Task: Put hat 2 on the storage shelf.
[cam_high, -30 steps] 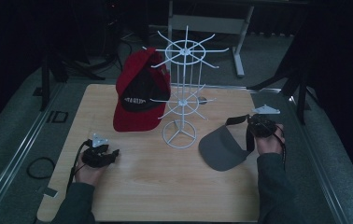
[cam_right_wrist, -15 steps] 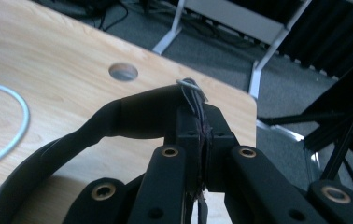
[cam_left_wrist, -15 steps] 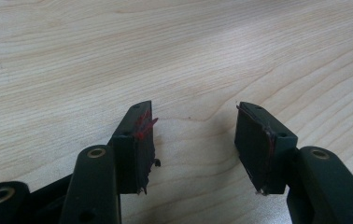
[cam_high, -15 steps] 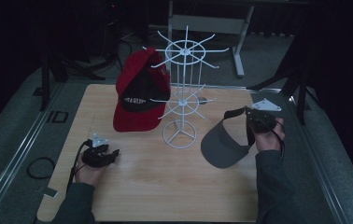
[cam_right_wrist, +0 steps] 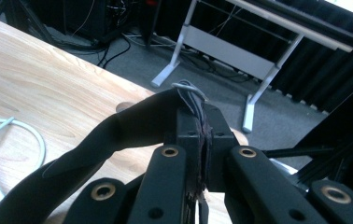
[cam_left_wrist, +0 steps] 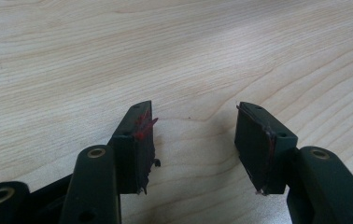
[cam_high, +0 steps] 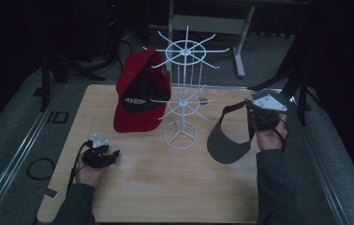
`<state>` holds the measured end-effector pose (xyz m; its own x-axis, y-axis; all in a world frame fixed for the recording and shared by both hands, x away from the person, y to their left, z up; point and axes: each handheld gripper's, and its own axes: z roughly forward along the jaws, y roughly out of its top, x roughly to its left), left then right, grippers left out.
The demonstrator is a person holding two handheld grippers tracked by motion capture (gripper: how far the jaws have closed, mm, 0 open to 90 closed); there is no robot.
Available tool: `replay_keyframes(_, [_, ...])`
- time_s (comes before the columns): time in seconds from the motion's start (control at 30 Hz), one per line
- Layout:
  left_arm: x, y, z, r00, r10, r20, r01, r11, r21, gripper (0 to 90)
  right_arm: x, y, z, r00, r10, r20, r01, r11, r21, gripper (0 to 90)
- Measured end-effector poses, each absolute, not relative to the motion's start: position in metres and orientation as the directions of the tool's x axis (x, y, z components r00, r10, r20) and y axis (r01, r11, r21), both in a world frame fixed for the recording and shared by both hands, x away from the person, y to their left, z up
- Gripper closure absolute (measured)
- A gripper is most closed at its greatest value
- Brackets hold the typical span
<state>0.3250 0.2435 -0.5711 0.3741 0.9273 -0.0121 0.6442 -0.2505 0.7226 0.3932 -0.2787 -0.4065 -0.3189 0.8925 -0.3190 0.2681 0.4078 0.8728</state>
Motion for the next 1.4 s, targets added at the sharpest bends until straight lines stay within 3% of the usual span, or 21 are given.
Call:
replay_keyframes(0.7, [0.325,0.243,-0.571,0.373,0.928,-0.013,0.643,-0.248,0.724,47.5,0.374,-0.264,-0.375,-0.351,0.878,-0.325,0.14,0.393,0.909,87.7])
replay_keyframes(1.03, [0.325,0.243,-0.571,0.373,0.928,-0.013,0.643,-0.248,0.724,47.5,0.377,-0.267,-0.369,-0.351,0.891,-0.289,0.134,0.354,0.926,87.9])
replay_keyframes(1.4, [0.325,0.243,-0.571,0.374,0.927,-0.013,0.642,-0.249,0.725,47.5,0.366,-0.265,-0.363,-0.439,0.872,-0.215,0.106,0.288,0.952,87.9])
